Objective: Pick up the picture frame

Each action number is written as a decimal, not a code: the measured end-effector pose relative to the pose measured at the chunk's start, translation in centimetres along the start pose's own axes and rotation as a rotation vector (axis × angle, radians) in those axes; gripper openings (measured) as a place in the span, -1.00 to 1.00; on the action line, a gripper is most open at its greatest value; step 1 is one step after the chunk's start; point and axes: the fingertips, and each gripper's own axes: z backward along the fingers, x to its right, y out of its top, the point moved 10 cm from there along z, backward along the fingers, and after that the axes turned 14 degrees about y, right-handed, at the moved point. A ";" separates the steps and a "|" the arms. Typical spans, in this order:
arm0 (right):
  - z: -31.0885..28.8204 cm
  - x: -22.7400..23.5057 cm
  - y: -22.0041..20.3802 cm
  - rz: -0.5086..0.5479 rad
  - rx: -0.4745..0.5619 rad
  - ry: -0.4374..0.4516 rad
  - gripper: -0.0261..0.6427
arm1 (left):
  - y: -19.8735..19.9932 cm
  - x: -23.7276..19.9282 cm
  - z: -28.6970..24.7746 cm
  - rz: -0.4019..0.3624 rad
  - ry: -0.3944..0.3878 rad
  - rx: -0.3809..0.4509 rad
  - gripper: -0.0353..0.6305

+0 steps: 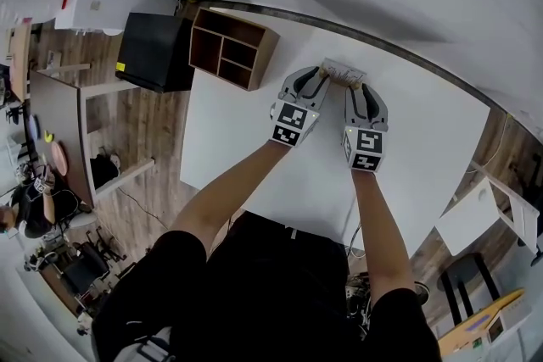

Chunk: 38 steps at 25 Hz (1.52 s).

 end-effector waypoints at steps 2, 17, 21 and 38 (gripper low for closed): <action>-0.1 0.2 0.1 0.002 -0.001 -0.012 -0.56 | 0.1 0.0 -0.1 -0.005 -0.003 -0.006 -0.58; -0.4 0.5 -0.3 0.036 -0.023 -0.001 -0.64 | 0.1 0.2 0.1 -0.045 0.001 -0.041 -0.65; 0.8 0.0 -0.3 0.011 -0.014 -0.006 -0.65 | 0.6 0.6 1.5 -0.064 -0.020 -0.023 -0.67; 10.3 -7.8 0.2 0.026 0.042 -0.044 -0.66 | 1.1 3.1 12.6 -0.030 -0.090 0.035 -0.69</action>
